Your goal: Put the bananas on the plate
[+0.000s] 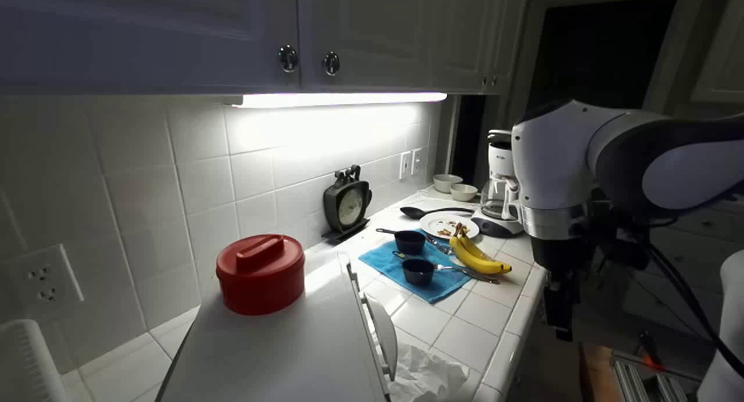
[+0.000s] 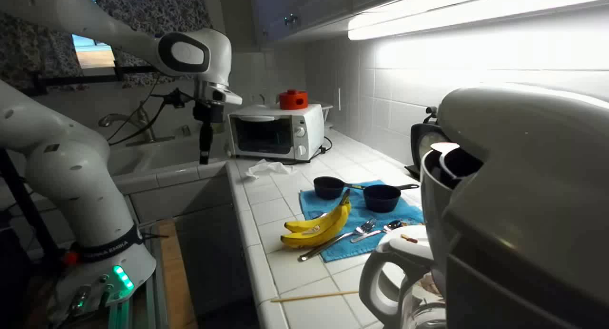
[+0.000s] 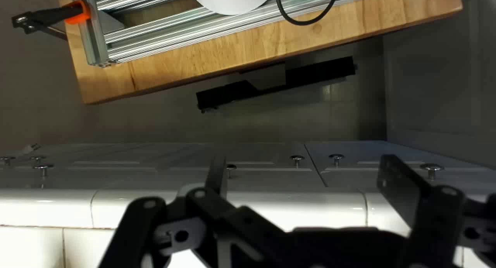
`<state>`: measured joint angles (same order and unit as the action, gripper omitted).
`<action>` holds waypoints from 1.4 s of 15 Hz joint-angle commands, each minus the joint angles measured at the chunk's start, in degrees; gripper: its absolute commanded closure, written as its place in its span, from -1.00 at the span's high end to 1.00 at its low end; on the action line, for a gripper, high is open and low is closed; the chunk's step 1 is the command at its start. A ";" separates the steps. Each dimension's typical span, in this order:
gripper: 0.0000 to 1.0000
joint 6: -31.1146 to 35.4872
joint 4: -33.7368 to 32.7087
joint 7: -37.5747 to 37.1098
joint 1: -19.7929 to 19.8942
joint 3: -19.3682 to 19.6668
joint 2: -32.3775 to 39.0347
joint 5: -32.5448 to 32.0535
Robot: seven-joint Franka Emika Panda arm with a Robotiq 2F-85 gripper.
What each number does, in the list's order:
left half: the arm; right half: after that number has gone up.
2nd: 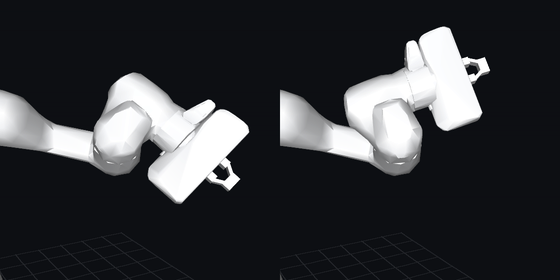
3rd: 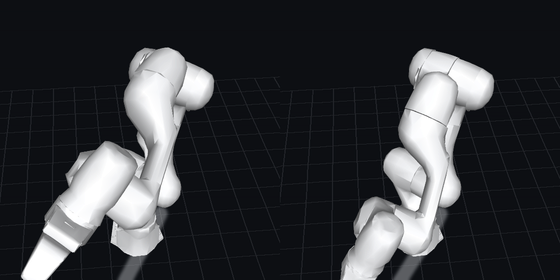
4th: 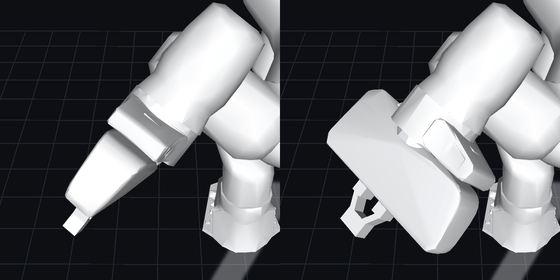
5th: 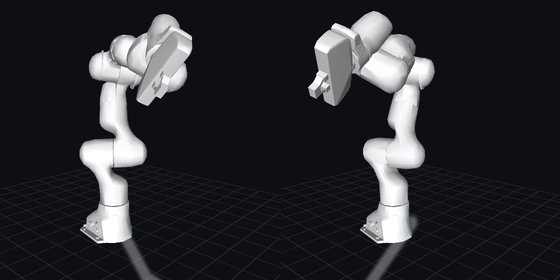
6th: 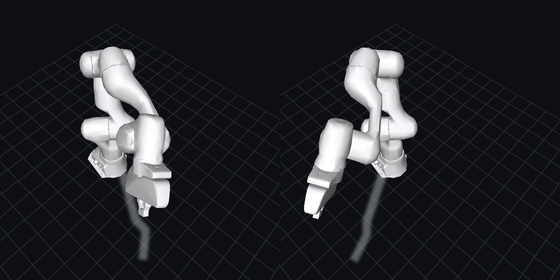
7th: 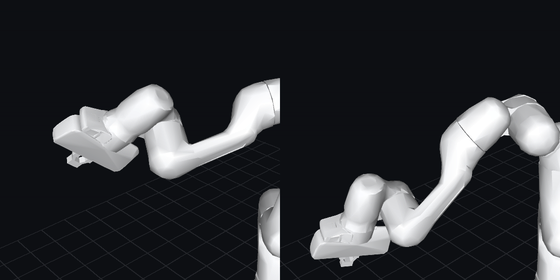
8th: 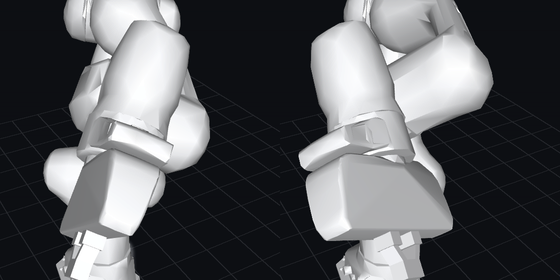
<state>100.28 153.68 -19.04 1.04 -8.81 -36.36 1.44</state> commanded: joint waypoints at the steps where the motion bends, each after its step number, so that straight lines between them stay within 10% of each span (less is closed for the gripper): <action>1: 1.00 -0.14 -0.10 -0.19 -0.42 0.42 0.04 -0.21; 7: 1.00 -0.79 -0.36 -1.27 0.72 0.82 1.14 -0.54; 16: 1.00 34.17 4.36 2.93 14.02 13.29 4.60 -4.23; 21: 1.00 37.27 4.33 3.61 16.02 13.80 5.11 -3.94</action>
<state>137.72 158.09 -15.44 17.06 5.01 -31.21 -2.51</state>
